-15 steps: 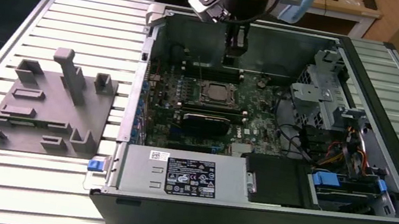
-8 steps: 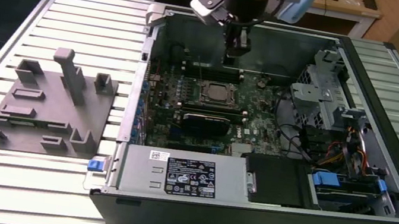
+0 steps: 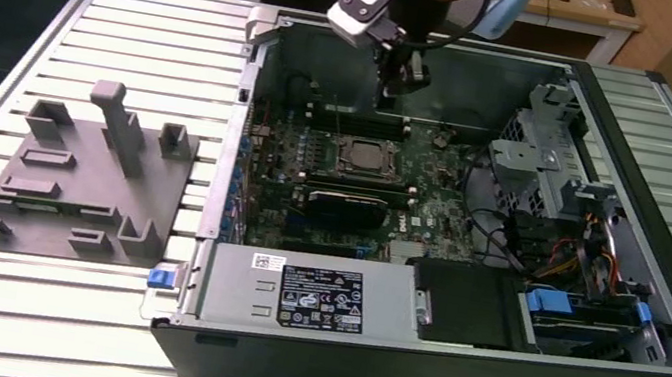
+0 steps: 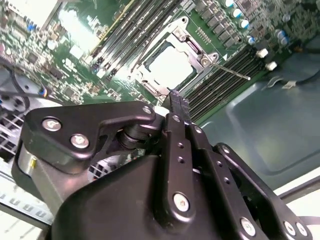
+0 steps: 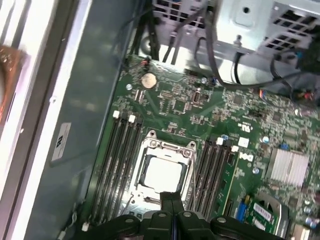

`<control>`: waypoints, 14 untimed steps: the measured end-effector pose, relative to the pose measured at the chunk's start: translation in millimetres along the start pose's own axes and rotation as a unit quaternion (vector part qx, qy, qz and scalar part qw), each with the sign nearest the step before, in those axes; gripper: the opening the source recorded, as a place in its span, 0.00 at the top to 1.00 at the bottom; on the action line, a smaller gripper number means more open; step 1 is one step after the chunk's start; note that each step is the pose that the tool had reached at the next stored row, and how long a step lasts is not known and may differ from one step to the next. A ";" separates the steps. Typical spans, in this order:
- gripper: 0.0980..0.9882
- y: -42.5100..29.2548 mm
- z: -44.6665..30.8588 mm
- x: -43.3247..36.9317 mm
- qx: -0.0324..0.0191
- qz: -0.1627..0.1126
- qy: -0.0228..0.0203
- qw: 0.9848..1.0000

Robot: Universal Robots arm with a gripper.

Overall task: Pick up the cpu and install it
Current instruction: 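Install the first cpu locking lever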

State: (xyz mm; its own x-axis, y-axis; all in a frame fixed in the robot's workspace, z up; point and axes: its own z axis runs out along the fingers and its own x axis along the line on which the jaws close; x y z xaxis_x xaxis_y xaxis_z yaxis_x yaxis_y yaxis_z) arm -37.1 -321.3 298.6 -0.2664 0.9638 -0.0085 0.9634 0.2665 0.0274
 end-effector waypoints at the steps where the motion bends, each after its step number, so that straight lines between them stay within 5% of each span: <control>1: 0.99 0.0 0.0 0.0 0.000 -0.008 0.000 1.000; 7: 0.99 0.0 0.2 0.0 0.000 -0.048 0.001 0.999; 14: 0.99 0.0 0.3 0.0 -0.001 -0.097 0.003 0.995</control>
State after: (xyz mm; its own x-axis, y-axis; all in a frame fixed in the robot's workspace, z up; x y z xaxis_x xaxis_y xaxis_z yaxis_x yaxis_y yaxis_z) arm -37.2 -321.3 298.3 -0.4468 0.8946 -0.0085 0.8942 0.4469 0.0273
